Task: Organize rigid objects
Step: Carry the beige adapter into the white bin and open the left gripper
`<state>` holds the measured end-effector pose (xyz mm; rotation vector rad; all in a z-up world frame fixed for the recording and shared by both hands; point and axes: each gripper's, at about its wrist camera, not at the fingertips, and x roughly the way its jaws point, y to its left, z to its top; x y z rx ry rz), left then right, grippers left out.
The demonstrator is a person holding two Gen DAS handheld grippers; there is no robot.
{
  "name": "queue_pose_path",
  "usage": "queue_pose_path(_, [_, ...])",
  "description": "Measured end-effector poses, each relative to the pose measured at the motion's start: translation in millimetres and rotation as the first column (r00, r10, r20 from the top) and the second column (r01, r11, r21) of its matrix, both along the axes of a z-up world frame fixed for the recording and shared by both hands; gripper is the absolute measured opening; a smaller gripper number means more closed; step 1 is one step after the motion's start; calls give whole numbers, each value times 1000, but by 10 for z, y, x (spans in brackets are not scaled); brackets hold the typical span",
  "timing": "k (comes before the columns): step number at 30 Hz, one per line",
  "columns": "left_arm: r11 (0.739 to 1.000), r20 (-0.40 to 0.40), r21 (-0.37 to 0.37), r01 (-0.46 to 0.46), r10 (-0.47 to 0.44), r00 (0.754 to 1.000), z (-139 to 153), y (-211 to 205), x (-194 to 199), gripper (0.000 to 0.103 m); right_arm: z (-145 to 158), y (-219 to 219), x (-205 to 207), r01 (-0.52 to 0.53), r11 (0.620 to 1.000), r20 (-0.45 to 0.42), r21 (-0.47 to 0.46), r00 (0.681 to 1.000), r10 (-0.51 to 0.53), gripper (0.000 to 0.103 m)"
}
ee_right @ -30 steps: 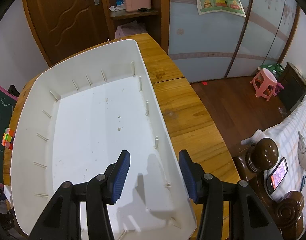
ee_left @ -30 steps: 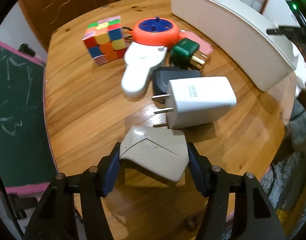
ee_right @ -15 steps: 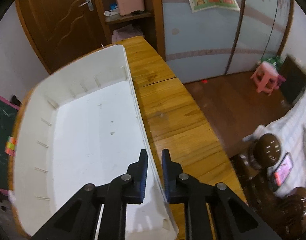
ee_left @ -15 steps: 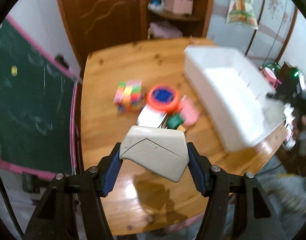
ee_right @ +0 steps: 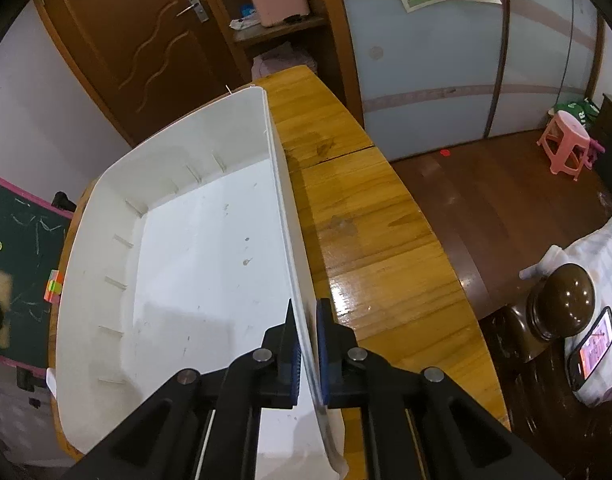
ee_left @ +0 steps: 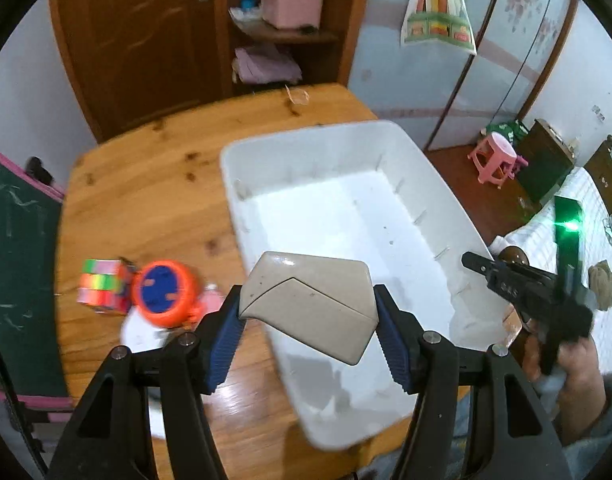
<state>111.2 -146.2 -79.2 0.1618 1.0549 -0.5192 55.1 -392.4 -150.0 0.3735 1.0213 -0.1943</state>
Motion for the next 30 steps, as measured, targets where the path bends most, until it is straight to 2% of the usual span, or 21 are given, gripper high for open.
queue_pose_path(4, [998,-81,64,-9,14,997,-378,-270,147,66,-1,2,-48,-7,1000,-5,12,1000,7,6])
queue_pose_path(9, [992,-216,129,-12,40,975,-837,-483,299,66,-53,12,-87,-7,1000,-20,24,1000,8,5])
queue_pose_path(10, [988,-187,155,-2,32,982,-829,-566,277,66,-51,16,-87,-7,1000,-20,25,1000,8,5])
queue_pose_path(16, [980,-264,200,18,36,964,-1005,-795,290,66,-70,7,-74,-5,1000,-26,21,1000,6,5])
queue_pose_path(22, [966,-293,256,33,45,955,-1247,-878,296,66,-71,18,-61,-10,1000,-30,18,999,11,5])
queue_pose_path(25, [965,-292,260,47,32,956,-1231,-889,278,66,-81,20,-42,-6,1000,-38,21,999,7,5])
queue_pose_path(28, [954,-287,293,62,26,958,-1244,-894,233,67,-81,29,-29,-6,1000,-45,12,999,6,6])
queue_pose_path(30, [951,-285,300,71,18,958,-1255,-911,223,71,-83,44,-25,-9,1000,-47,4,999,9,7])
